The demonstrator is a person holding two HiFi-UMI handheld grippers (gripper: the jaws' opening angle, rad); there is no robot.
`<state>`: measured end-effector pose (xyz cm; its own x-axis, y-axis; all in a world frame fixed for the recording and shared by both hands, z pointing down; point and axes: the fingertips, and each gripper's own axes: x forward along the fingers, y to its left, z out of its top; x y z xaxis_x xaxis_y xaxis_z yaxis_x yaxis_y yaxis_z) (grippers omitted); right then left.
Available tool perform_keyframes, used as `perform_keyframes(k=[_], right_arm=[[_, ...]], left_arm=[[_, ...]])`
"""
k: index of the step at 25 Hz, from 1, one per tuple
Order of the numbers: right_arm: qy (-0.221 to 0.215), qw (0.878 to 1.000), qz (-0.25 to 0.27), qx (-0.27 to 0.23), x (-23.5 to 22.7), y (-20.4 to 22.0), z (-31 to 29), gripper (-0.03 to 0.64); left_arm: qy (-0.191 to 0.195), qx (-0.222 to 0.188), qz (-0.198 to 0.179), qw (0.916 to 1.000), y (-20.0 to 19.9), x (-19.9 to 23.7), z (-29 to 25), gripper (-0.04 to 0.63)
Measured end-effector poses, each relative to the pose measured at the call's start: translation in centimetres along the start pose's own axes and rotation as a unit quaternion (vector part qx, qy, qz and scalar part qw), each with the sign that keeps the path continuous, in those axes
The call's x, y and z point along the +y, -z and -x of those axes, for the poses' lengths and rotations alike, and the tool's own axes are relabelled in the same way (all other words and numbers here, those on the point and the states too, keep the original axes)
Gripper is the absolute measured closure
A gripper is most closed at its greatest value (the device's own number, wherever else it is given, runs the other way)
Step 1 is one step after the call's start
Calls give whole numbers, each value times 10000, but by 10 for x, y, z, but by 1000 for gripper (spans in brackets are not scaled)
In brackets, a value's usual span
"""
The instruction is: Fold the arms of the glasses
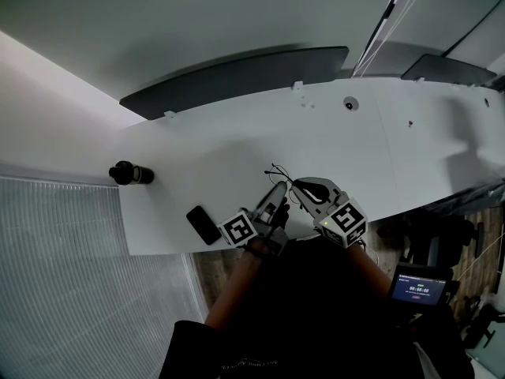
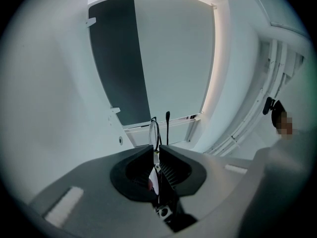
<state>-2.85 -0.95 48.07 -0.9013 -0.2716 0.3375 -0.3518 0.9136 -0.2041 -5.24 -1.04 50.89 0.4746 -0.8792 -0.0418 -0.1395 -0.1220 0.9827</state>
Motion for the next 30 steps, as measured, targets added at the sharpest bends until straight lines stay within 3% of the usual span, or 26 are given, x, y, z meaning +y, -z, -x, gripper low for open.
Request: perform_keyframes(k=[5,9,12,16,20,30], right_arm=[[57,10000,-27,-45,-2,-1,1,595],[99,9999,-99,-81,-3,1,4,595],[162,9998,-75,-132,-2,-1,4,596],[221,9996,-29,-162,-2,-1,4,596],[275,9995,9,-168,-2,-4,5,595],[351,9989,121,-301,-3,-9,10,600]], left_arm=[[-27,-7,123,9999,1,-1,-2,557],[-37,53,-71,10000,1,1,-3,557],[-65,20,18,10000,2,0,-3,557],[-99,66,-243,9996,0,5,-1,558],[-125,15,-6,9999,1,2,-2,558],[-232,-155,-54,9996,-8,8,3,558]])
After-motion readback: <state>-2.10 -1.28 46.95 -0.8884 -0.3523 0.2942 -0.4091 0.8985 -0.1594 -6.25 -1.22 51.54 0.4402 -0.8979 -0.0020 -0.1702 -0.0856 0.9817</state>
